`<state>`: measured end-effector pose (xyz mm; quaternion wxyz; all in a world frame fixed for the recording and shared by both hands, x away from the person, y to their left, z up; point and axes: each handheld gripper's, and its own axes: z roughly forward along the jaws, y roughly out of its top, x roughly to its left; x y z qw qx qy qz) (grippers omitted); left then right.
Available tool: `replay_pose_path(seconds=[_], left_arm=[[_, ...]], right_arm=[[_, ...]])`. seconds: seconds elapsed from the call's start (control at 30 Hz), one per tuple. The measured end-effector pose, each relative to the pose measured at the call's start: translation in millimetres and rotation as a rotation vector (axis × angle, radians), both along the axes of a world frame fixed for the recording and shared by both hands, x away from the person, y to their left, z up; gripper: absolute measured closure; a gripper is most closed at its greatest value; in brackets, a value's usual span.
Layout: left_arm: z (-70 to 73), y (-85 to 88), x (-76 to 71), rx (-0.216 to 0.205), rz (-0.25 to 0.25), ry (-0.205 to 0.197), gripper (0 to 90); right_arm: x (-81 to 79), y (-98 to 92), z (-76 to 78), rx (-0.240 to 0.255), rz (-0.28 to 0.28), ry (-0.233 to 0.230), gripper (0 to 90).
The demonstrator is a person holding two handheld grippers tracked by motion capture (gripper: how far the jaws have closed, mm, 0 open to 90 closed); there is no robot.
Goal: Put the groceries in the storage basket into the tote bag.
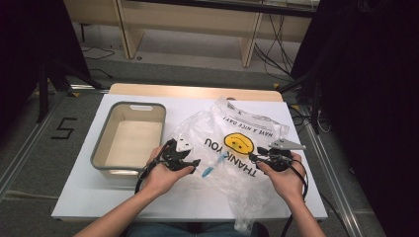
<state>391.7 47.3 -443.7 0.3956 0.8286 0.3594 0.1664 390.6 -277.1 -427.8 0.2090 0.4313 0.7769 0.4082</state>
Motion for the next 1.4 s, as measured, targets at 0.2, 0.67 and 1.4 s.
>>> replay_pose_path(seconds=[0.2, 0.67, 1.4], left_arm=[[-1.5, -3.3, -3.6, 0.006, -0.019, -0.004, 43.2], [0.1, -0.6, -1.4, -0.007, -0.014, -0.010, 41.0], [-0.2, 0.3, 0.2, -0.007, -0.007, -0.006, 41.6]], right_arm=[[-2.4, -9.0, 0.0, -0.008, -0.022, -0.011, 52.1], [-1.0, -29.2, 6.2, -0.021, -0.145, -0.023, 45.3], [-0.4, -56.1, 7.6, -0.039, -0.308, 0.004, 41.4]])
